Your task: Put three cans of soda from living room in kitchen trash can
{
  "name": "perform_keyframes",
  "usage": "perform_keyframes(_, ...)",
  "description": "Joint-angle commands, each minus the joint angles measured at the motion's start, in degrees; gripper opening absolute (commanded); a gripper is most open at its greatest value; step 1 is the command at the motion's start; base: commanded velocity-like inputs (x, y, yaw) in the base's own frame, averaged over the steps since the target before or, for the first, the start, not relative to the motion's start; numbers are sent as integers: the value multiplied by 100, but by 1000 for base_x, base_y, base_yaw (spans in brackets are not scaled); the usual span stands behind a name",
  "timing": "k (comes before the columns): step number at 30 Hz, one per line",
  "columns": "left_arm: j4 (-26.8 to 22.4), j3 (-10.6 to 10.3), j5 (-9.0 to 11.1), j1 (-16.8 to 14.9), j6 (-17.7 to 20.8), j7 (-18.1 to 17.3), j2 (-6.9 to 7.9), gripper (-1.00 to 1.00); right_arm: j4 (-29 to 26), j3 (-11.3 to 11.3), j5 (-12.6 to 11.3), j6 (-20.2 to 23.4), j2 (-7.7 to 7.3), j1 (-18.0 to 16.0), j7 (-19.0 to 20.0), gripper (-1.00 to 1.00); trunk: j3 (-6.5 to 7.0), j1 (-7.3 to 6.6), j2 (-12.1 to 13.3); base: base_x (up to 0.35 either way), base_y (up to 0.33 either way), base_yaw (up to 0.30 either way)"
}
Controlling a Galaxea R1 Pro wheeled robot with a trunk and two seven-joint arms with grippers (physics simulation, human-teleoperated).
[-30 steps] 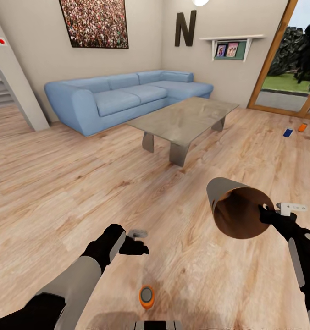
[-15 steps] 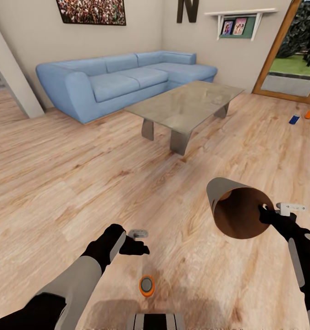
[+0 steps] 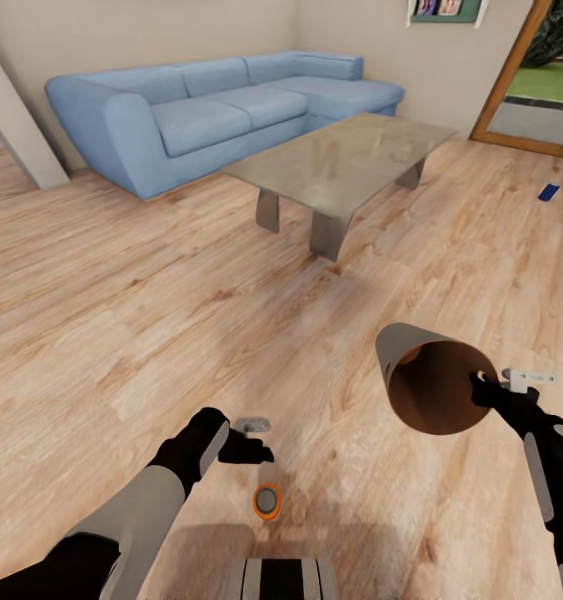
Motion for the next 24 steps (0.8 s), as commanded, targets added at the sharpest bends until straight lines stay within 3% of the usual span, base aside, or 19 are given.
perform_keyframes(1,-6,-26,55,-1,26,22,4,100,-15,-14,-32,40,0,-7,40,-100,-35,0,-4,0,0,0)
perform_keyframes(9,-6,-32,55,-3,25,17,10,100,-139,-11,-31,146,-1,-25,44,-100,-152,5,-6,0,0,0)
perform_keyframes(13,-6,-32,55,-2,27,17,9,100,-550,-6,-26,568,-5,-36,44,-100,-187,5,-6,0,0,0)
perform_keyframes(14,-6,-32,55,-2,26,17,6,100,-817,4,-25,845,-10,-41,43,-100,-196,5,-6,0,0,0)
perform_keyframes(21,-6,-31,62,0,25,9,-1,100,-1202,74,-17,1169,-19,-58,40,-100,-259,5,-6,0,0,0)
perform_keyframes(24,-6,-28,62,0,25,8,-11,100,-1214,81,-10,1187,-17,-59,40,-100,-353,13,-10,0,0,0)
